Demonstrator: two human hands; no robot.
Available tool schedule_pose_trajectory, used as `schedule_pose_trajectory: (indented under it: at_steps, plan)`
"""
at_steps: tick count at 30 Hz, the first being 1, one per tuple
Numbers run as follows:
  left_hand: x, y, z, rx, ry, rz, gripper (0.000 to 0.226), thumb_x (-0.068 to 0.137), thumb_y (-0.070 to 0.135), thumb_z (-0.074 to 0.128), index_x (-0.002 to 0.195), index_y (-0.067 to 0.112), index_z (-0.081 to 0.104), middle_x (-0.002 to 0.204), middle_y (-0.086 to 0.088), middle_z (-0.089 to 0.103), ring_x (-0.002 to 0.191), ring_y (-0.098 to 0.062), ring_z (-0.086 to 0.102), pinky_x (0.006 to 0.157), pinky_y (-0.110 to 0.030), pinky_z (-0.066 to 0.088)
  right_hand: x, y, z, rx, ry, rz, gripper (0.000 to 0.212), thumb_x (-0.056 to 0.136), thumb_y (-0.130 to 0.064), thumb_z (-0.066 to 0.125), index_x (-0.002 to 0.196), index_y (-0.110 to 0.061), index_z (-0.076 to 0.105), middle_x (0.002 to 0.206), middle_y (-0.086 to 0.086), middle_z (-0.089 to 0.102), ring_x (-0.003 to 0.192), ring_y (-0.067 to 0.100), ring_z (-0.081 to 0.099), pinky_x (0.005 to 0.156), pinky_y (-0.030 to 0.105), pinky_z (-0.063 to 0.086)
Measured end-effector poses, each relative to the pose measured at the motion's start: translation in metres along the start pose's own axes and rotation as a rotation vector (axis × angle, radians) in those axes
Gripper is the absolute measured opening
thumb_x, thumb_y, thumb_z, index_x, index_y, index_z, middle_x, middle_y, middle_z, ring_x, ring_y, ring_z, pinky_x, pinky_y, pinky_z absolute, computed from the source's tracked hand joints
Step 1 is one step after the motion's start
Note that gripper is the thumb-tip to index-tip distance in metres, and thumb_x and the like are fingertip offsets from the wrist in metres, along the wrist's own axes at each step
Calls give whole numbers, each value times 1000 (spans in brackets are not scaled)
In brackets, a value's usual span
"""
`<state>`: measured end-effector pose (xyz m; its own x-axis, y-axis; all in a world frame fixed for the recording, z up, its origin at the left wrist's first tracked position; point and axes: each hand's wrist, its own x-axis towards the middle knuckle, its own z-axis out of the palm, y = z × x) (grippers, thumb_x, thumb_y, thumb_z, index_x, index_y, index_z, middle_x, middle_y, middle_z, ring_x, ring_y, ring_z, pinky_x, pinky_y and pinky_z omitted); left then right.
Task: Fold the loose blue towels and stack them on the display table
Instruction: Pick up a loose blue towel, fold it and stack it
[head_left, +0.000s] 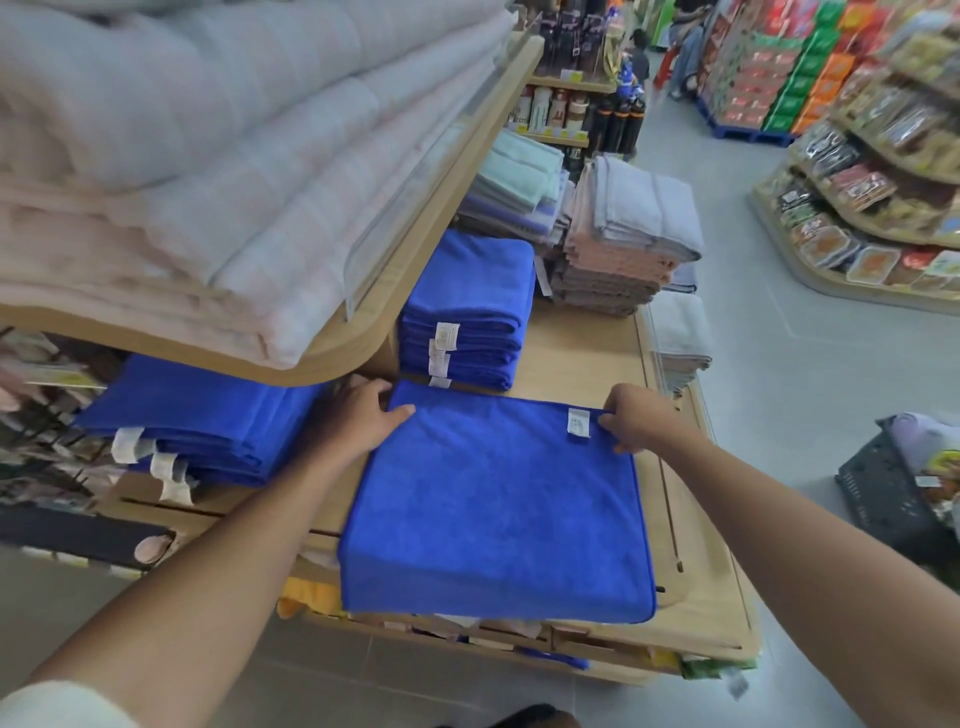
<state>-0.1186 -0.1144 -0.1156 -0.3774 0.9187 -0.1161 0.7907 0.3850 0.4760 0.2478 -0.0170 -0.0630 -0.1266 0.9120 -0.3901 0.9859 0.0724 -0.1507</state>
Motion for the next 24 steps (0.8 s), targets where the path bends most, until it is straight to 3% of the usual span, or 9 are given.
schedule_pose_trajectory:
  at_steps: [2,4,7,12,15,16,19,24]
  plan:
    - [3,1,0,-36,22,-5,41,87,51,70,117,23,69,125,-4,59,119,-27,57,103,-42,48,-1,-1,-1,87,-10,24,10,95,-17,59,97,-9,66,70,7,75,56,20,73,60,36,63]
    - [3,5,2,-219,34,-41,25,90,41,70,106,23,70,113,-1,66,108,-25,63,96,-40,51,-4,1,-3,141,-17,37,15,99,-20,58,98,-8,67,64,5,73,48,16,70,46,26,54]
    - [1,10,-4,-589,98,-48,18,94,28,70,105,14,66,102,-3,70,98,-22,65,88,-36,50,-9,6,-13,209,-20,26,22,101,-28,58,96,-8,67,61,4,74,50,16,72,48,27,56]
    - [6,13,-41,-790,94,36,42,99,27,66,134,6,59,139,-13,61,128,-29,57,114,-46,42,-16,13,-52,385,122,-28,17,98,-30,66,90,-15,70,68,6,75,53,14,72,46,24,53]
    - [15,21,-57,-897,69,-10,38,104,26,57,140,16,54,144,6,51,123,-10,55,100,-15,43,-18,9,-77,384,306,-98,14,96,-30,68,90,-19,72,65,1,72,47,4,67,49,23,43]
    - [20,21,-60,-915,33,-78,40,105,27,55,143,16,51,146,7,49,125,-12,53,99,-14,40,-19,7,-83,388,355,-116,13,95,-30,67,90,-20,73,66,-2,71,47,2,66,52,23,42]
    - [27,11,-68,-832,-128,-301,51,104,38,56,146,10,49,152,-9,49,137,-28,49,115,-39,40,-25,1,-91,416,449,-140,11,96,-31,64,92,-24,72,70,-8,70,48,-2,65,56,24,44]
    - [4,32,-78,-906,30,-4,45,106,26,55,149,16,47,154,-1,46,139,-21,44,120,-44,34,-47,-1,-77,437,487,-166,10,96,-27,63,92,-24,72,74,-8,70,47,-3,62,55,24,44]
